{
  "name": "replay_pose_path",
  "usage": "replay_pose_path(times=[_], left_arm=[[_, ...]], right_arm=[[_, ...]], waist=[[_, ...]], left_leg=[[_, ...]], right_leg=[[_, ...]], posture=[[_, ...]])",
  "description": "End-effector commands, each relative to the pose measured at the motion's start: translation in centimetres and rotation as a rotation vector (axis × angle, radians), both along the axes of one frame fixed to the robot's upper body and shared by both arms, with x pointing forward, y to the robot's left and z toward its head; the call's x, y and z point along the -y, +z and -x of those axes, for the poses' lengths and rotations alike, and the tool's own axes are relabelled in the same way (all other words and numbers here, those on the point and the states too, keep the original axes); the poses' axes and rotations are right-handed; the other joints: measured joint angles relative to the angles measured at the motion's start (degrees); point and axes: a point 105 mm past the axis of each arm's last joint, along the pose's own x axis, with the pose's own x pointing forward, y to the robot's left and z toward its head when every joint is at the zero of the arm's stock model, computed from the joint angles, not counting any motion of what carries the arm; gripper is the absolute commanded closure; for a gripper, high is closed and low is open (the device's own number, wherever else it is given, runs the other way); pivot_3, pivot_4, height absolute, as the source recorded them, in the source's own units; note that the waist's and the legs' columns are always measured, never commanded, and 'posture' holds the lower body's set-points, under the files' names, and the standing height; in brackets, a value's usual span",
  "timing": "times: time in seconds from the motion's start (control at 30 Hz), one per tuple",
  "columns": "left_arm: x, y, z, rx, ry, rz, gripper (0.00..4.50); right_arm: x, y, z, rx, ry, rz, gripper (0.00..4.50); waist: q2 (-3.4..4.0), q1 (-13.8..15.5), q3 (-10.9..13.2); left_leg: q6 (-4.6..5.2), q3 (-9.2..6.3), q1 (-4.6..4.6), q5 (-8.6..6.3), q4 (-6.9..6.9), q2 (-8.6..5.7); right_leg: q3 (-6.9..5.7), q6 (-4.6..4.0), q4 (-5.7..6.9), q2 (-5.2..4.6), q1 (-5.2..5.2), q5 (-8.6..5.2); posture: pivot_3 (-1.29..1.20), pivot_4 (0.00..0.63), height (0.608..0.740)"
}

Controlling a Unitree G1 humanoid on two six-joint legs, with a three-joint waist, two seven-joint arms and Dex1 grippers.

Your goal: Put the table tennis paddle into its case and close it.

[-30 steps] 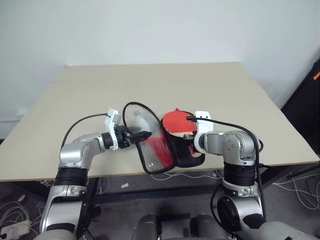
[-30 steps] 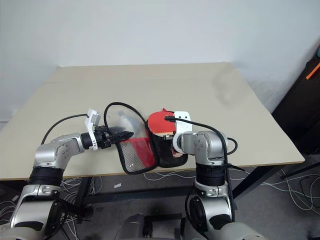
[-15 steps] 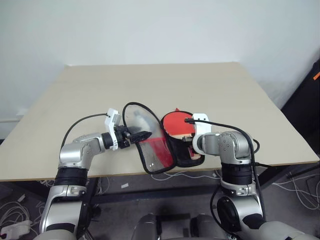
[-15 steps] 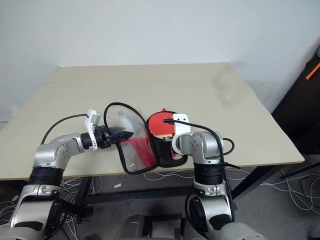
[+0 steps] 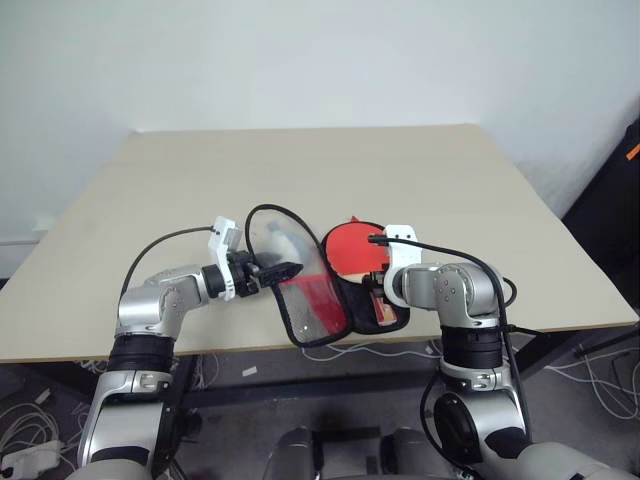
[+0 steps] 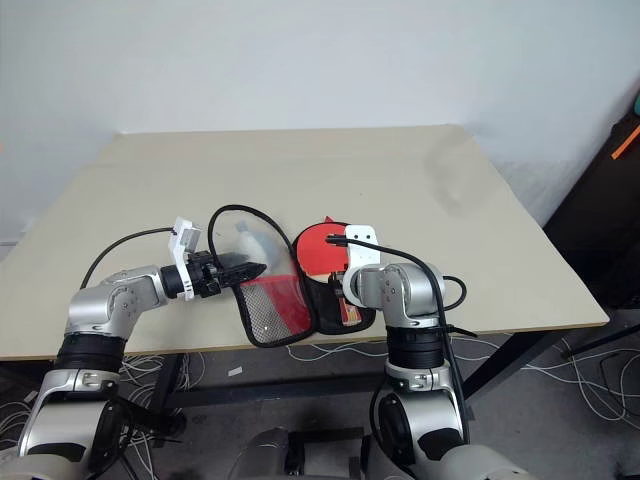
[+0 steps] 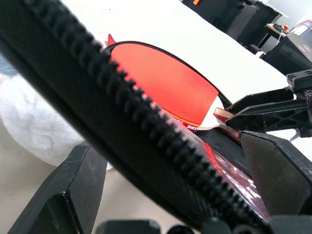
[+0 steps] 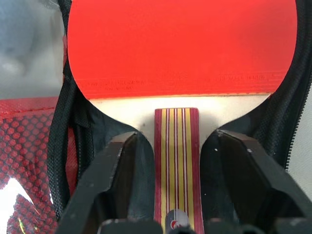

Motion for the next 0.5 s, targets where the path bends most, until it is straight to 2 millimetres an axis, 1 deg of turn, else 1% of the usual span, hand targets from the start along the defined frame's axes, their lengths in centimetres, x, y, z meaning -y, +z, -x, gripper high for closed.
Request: replay_pose_path(times=[0.03, 0.1, 0.23, 0.3, 0.33, 0.5], left_arm=[[-0.3, 1.8, -0.2, 0.068, 0.001, 0.0, 0.0], [-0.3, 1.8, -0.2, 0.067, 0.002, 0.001, 0.0], [-0.3, 1.8, -0.1, 0.066, -0.001, 0.003, 0.0], [-0.3, 1.8, 0.0, 0.064, -0.004, 0.005, 0.0], [-0.3, 1.9, 0.1, 0.063, -0.012, 0.009, 0.0], [-0.4, 2.3, 0.6, 0.059, -0.027, 0.026, 0.0]], right_arm=[[-3.3, 3.1, 0.0, 0.094, 0.076, -0.107, 1.66], [-3.1, 4.4, -0.3, 0.159, 0.083, -0.14, 1.66], [-2.6, 8.2, -0.6, 0.306, 0.138, -0.266, 1.66], [-1.9, 9.7, -0.9, 0.362, 0.143, -0.306, 1.66], [-1.2, 10.5, -1.4, 0.382, 0.134, -0.322, 1.66], [0.6, 12.0, -2.8, 0.435, 0.1, -0.342, 1.66]], waist=[[0.0, -0.01, 0.0], [0.0, 0.0, 0.0], [0.0, -0.01, 0.0], [0.0, -0.01, 0.0], [0.0, -0.01, 0.0], [-0.07, 0.01, -0.04]], left_leg=[[0.0, 0.0, 0.0, 0.0, 0.0, 0.0], [0.0, 0.0, 0.0, 0.0, 0.0, 0.0], [0.0, -0.02, 0.0, 0.0, 0.0, 0.0], [0.0, -0.01, -0.01, 0.0, 0.01, 0.0], [0.0, -0.02, 0.0, 0.0, 0.02, 0.0], [0.0, -0.03, 0.01, 0.0, 0.02, 0.0]], right_leg=[[0.0, 0.0, 0.0, 0.0, 0.0, 0.0], [0.0, 0.0, 0.0, 0.0, 0.0, 0.0], [-0.01, 0.0, 0.0, 0.0, 0.0, 0.0], [0.0, 0.0, 0.0, 0.0, 0.0, 0.0], [0.0, 0.0, 0.0, 0.0, 0.0, 0.0], [-0.06, -0.03, -0.02, -0.02, 0.04, -0.02]], posture=[[0.0, 0.0, 0.722], [0.0, 0.0, 0.722], [0.0, 0.0, 0.722], [0.0, 0.0, 0.722], [0.0, 0.0, 0.722], [0.0, 0.0, 0.722]])
